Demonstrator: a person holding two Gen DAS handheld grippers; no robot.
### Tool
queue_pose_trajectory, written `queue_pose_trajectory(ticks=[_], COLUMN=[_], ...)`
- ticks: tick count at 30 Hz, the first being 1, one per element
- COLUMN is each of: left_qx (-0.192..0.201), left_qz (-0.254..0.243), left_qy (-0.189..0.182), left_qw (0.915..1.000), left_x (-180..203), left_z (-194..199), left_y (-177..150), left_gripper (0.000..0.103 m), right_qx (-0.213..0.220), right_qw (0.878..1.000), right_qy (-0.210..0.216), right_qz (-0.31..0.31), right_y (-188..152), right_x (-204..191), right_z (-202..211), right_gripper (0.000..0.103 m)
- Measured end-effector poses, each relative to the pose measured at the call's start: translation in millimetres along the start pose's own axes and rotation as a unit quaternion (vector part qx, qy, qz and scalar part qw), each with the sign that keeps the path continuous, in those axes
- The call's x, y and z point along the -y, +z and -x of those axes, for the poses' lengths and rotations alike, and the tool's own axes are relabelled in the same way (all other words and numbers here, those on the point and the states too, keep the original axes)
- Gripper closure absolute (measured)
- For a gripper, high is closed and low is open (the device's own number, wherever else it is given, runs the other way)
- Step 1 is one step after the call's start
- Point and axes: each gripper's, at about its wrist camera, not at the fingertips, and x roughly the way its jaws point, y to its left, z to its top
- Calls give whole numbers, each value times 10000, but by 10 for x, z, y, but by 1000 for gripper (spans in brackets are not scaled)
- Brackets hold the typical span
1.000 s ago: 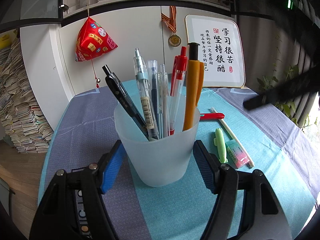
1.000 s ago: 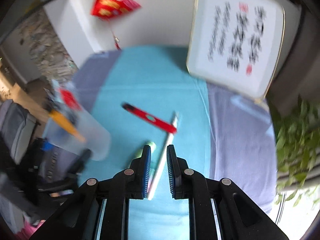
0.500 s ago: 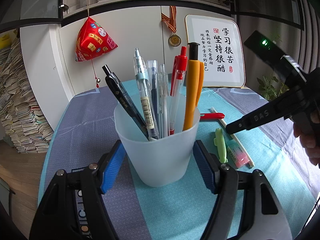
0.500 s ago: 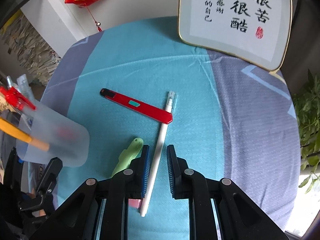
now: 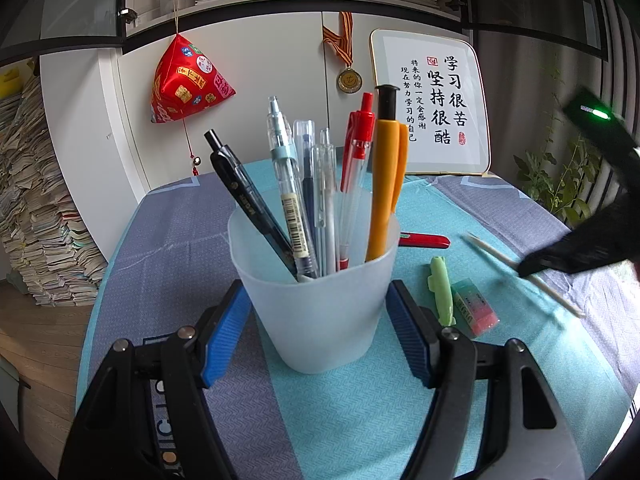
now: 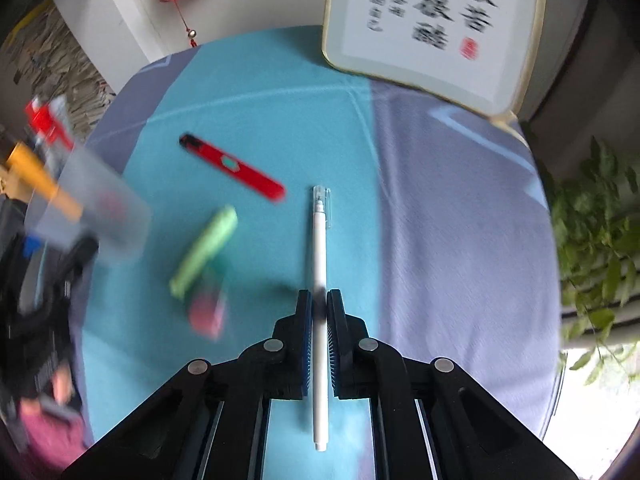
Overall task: Organize stationery
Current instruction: 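Move the right tool to the white pen and grasp it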
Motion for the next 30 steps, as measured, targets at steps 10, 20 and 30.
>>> queue_pose_trajectory(ticks=[10,20,30], left_qx=[-1,-41,-49], left_qz=[-1,24,24], left_qy=[-1,-17,-17], left_qw=[10000,10000,10000], left_x=[-1,20,12], left_z=[-1,-7,-17], left_y=[1,-6,-3], left_gripper=[34,34,34], right_qx=[-176,68,32], right_qw=[9998,10000,9998], right_qy=[4,5,-182], right_qz=[-92,-2,114], right_y=[-521,-77,98], right_x=[373,213,155], right_z=[271,77,-129], right_gripper=[94,73,73])
